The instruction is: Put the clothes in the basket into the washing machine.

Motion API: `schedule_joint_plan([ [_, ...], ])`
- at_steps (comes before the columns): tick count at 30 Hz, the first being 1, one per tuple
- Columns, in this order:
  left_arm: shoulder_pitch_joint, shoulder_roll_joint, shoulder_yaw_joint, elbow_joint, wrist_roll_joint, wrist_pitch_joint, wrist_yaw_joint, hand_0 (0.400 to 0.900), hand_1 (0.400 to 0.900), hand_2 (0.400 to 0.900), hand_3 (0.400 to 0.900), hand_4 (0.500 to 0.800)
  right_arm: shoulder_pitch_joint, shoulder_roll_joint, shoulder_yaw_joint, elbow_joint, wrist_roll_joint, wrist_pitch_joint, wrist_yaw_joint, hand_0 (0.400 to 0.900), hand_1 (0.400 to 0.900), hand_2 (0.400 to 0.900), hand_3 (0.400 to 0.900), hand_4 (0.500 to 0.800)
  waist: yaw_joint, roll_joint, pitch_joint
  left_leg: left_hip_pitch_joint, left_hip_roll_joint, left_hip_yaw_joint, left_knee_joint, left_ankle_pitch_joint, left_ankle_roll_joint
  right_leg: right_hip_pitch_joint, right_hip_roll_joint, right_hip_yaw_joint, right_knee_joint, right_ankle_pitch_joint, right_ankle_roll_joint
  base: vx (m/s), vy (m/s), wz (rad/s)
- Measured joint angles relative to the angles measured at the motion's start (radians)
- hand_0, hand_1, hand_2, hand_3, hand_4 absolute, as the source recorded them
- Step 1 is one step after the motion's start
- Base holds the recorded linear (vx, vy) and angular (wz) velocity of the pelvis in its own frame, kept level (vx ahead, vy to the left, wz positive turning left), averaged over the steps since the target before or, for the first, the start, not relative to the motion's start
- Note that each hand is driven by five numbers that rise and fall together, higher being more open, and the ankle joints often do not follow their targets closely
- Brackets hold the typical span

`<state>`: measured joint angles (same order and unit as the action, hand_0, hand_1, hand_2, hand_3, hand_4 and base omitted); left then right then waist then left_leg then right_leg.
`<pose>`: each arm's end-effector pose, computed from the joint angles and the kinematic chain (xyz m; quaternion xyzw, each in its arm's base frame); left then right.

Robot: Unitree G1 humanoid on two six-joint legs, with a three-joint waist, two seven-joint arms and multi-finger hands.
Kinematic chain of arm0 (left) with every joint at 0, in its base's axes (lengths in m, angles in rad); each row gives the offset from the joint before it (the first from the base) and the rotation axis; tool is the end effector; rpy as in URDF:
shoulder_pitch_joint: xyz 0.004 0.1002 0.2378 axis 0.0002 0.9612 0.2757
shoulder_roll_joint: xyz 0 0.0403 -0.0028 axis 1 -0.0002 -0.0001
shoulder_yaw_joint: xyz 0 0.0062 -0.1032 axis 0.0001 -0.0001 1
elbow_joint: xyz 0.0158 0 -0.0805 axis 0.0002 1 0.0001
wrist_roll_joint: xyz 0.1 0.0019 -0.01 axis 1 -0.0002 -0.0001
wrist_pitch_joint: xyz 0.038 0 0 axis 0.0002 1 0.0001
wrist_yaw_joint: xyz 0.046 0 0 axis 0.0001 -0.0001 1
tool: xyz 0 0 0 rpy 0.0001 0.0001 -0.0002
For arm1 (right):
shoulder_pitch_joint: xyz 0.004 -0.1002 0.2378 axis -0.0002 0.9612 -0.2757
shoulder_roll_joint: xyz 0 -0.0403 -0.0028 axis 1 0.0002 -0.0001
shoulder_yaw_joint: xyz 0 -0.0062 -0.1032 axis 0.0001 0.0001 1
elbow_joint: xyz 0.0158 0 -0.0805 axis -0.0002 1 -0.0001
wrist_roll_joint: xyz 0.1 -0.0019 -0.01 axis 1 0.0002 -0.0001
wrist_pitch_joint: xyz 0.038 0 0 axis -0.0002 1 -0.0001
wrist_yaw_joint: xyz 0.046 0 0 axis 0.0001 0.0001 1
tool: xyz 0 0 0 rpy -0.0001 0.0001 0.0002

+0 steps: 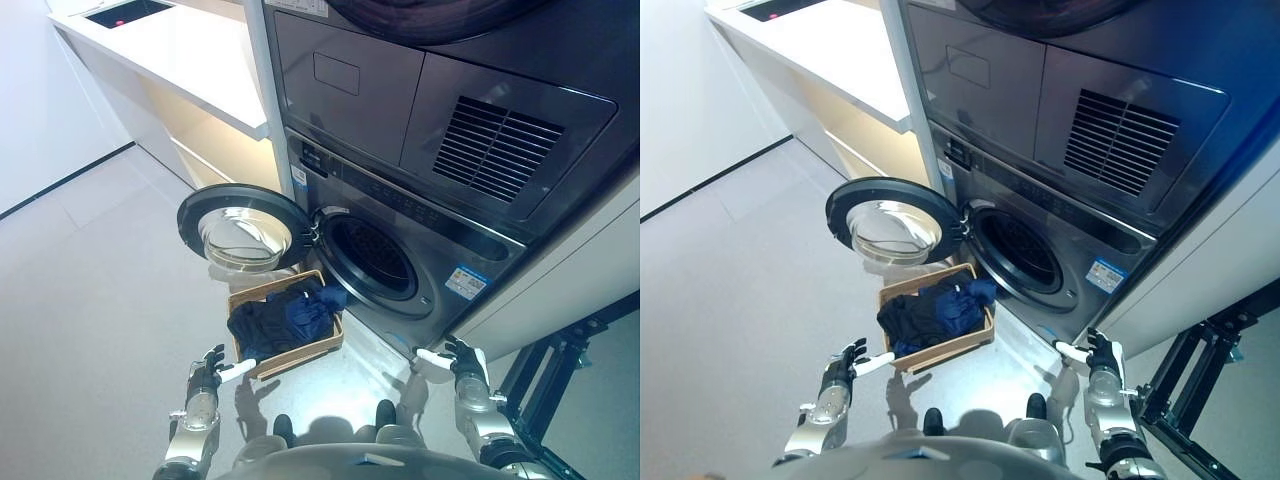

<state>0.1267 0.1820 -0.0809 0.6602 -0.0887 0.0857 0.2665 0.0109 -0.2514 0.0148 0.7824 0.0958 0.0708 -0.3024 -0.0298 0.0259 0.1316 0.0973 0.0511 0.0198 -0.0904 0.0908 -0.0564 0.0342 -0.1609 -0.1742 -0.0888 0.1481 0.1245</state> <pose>0.1145 0.1963 -0.0842 0.1067 0.4125 0.1409 0.8937 0.1372 -0.2268 -0.0776 -0.1339 0.3984 -0.1983 0.8855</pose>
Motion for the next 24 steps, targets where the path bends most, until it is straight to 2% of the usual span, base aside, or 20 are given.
schedule_joint_plan([
  [19,0.005,0.0,0.0,0.002,-0.018,0.0,-0.018,0.9,0.9,0.9,0.9,0.8,0.001,0.0,0.0,0.001,0.0,0.0,0.0,0.9,0.9,0.9,0.9,0.8,0.001,0.0,0.0,-0.012,-0.001,-0.001,0.0,0.0,0.0,-0.011,0.0,0.0,0.0,0.0,0.0,-0.01,0.002,0.01],
  [24,0.008,0.001,-0.002,0.002,-0.019,-0.002,-0.021,0.9,0.9,0.9,0.9,0.8,-0.014,-0.006,0.018,0.001,0.0,0.003,0.003,0.9,0.9,0.9,0.9,0.8,0.003,-0.002,0.005,-0.066,-0.003,-0.017,0.014,0.006,-0.001,-0.054,0.001,0.003,0.0,0.001,0.0,-0.12,0.01,0.06],
])
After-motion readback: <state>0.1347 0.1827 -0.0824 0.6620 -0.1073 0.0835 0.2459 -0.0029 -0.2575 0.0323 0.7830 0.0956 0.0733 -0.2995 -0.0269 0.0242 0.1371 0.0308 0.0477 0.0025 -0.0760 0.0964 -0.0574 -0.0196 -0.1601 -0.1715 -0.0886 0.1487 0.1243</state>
